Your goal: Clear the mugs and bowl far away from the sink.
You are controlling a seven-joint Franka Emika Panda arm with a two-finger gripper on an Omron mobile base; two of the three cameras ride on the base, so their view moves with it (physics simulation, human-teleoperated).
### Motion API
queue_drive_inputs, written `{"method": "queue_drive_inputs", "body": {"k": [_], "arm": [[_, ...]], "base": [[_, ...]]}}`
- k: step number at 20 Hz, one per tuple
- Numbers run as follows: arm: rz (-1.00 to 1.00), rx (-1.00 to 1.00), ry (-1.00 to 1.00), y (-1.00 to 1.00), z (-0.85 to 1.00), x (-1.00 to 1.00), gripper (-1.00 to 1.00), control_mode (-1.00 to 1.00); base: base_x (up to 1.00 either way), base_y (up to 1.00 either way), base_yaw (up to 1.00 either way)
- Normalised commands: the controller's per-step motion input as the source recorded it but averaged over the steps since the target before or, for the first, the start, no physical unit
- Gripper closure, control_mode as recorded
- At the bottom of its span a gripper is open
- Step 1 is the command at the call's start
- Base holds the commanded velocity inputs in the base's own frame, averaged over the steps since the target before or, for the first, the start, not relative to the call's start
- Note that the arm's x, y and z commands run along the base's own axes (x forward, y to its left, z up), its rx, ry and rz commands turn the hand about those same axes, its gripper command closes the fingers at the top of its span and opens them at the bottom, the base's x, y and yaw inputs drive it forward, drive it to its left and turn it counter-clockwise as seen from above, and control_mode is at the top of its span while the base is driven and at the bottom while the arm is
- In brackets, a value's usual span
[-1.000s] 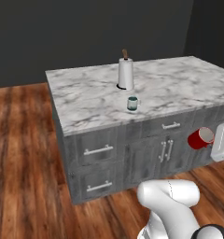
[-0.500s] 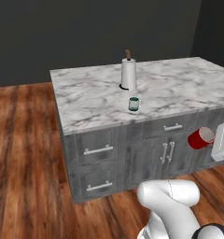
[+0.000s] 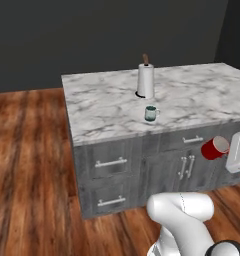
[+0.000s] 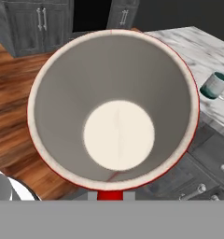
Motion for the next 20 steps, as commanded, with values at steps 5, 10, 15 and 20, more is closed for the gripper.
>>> {"method": "queue_drive_inputs", "body": {"k": [5, 10, 15, 20], "arm": [[0.00, 0.00, 0.00, 0.00, 0.00, 0.00, 1.00, 1.00], [0.00, 0.00, 0.00, 0.00, 0.00, 0.00, 1.00, 1.00], [0.00, 0.00, 0.00, 0.00, 0.00, 0.00, 1.00, 1.00], [0.00, 0.00, 0.00, 0.00, 0.00, 0.00, 1.00, 1.00]], "base": [[0.47, -0.36, 0.04], [0.56, -0.36, 0.01], [0.63, -0.34, 0.01], [0.68, -0.20, 0.00]]}}
